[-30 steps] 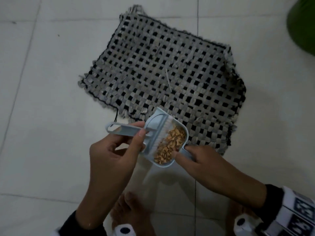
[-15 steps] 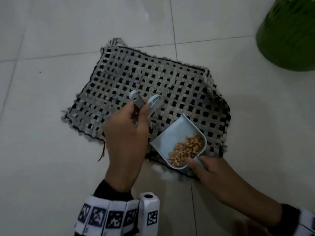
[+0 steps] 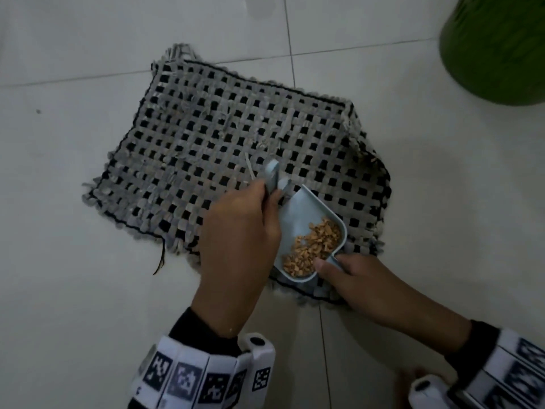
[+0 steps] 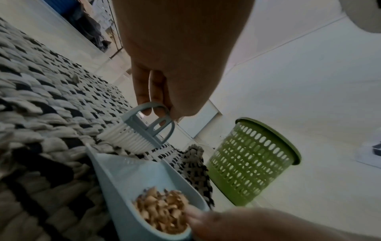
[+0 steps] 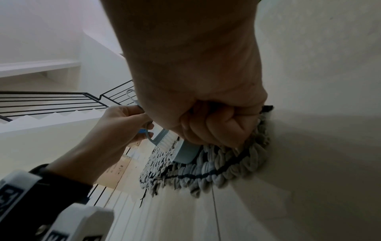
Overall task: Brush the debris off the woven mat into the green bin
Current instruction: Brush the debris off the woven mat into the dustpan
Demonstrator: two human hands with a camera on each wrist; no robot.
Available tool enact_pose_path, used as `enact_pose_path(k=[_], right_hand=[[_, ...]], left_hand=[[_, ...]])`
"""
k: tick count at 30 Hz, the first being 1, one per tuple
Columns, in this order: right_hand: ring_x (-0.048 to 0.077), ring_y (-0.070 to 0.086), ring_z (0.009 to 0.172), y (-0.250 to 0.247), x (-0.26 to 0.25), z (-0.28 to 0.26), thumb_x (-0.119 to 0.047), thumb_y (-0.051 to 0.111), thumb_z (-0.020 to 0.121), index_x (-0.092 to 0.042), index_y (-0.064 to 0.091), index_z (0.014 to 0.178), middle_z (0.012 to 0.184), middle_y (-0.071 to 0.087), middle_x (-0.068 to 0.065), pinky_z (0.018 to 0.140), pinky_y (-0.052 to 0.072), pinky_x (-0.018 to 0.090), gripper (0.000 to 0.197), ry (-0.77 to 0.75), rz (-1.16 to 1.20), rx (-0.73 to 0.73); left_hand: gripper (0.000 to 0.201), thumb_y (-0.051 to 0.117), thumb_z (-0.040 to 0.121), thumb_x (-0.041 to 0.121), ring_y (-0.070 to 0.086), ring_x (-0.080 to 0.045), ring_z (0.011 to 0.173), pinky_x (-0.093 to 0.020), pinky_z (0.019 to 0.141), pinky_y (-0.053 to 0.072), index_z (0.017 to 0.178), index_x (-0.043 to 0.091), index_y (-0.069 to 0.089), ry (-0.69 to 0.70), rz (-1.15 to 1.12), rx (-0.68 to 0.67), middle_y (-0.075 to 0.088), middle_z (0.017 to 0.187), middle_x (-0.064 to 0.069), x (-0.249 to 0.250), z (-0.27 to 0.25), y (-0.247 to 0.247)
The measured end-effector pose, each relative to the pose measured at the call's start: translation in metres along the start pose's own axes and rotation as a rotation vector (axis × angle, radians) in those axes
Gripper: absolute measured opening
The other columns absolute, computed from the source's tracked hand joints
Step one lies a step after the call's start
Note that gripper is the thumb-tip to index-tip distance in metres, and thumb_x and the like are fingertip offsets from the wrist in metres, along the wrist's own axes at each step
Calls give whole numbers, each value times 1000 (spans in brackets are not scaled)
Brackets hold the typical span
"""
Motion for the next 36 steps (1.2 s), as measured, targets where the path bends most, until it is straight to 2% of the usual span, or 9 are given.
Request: enact_pose_path(k=[6,9,13,16,19,23,29,32,36], right_hand=[[1,40,39,1,-1,-1,-43,51,99,-15,47,63,41,43,-13,42,31,10,46,22,39,-16],[1,38,38,0,-2,-2,-43,51,99,-14,45,64,40,41,-13,41,29,11,46,16,52,-13],[2,38,40,0,-2,-3,-45,50,99,-12,47,65,45,40,-10,43,31,11,47,6,60,-13],[3,42,46,0,-1,-3,-46,50,98,1,55,72,55,46,-3,45,33,13,54,-22,46,-8],[9,48,49,0,-1,-8,-47,49,98,1,60,75,58,53,2,49,36,16,54,-69,33,28],[3,42,45,-9,-7,-21,-47,51,97,-11,53,65,50,46,-10,46,33,14,49,-39,86,70],[3,38,35,-48,-36,-45,-51,50,95,5,61,89,43,43,-8,38,30,14,58,2,199,95],[6,30,31,-85,-57,-62,-53,50,95,2,62,99,40,37,-9,37,25,20,57,6,272,98],[10,24,33,-149,-89,-91,-52,51,96,-9,60,90,43,35,-2,39,22,20,44,0,394,204]], left_hand=[[13,65,96,32,63,-5,60,-32,54,49,96,24,75,-106,-177,51,69,72,12,3,-15,-27],[17,64,96,34,65,-1,67,-28,60,52,104,25,76,-143,-199,100,71,78,16,-1,-12,-33],[19,63,97,33,67,-12,64,-42,57,56,102,19,76,-96,-222,76,73,77,5,-1,-10,-20],[17,62,99,31,66,-16,63,-44,54,55,103,19,74,-38,-228,37,72,74,0,3,-14,-11],[16,63,98,31,67,-5,67,-35,57,57,106,21,74,-81,-316,98,71,77,9,3,-20,-14],[17,67,94,31,68,0,77,-12,66,51,109,27,74,-180,-486,203,72,84,20,5,-19,-30],[20,67,93,33,66,-1,71,-13,65,50,104,19,76,14,-410,247,72,83,15,40,16,-63],[17,67,95,30,65,-2,73,-16,67,51,105,20,76,152,-376,277,71,84,14,73,44,-85],[17,67,95,31,68,1,77,-26,71,57,108,24,76,244,-490,261,72,88,16,135,86,-107]])
Point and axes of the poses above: each hand's wrist, its own z-axis towards the middle knuckle, its own y-axis out of the palm, x = y × z, the point moved 2 cm from there along z, towards the middle knuckle
